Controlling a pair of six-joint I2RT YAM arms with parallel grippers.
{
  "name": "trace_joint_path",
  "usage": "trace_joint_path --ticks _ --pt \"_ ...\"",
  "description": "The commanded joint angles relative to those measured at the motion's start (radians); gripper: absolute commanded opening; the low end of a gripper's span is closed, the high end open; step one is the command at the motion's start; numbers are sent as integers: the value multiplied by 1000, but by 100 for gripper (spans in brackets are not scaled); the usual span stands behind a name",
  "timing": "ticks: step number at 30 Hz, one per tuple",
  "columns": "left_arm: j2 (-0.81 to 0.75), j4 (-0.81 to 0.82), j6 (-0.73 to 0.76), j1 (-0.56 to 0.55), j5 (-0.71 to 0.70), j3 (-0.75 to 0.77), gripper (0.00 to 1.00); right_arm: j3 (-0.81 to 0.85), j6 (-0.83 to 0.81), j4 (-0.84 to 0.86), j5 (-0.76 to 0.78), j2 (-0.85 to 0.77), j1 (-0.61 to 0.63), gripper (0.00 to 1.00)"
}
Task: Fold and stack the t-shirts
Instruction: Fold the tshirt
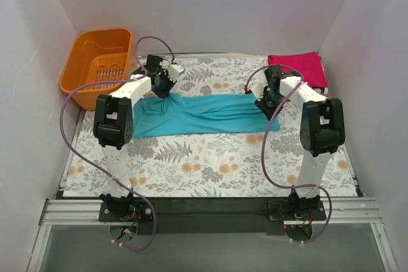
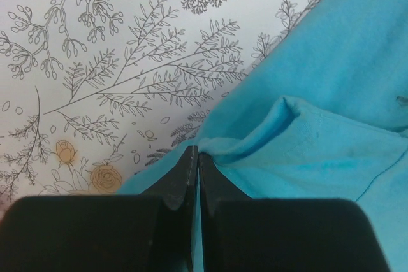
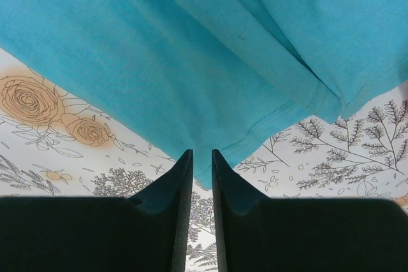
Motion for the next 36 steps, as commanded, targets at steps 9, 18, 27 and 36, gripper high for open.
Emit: trace_joint_path --ticks 9,18,27,36 --pt "-59 6 1 4 13 42 0 46 11 -6 -17 13 2 29" --pt "-248 -29 5 -7 56 -203 0 58 14 -7 -18 8 -1 29" --pt "-233 -83 -16 -24 173 -297 26 149 34 -4 -12 84 -4 27" --pt "-245 -123 -68 -10 202 -222 41 186 37 -8 -11 85 -7 27"
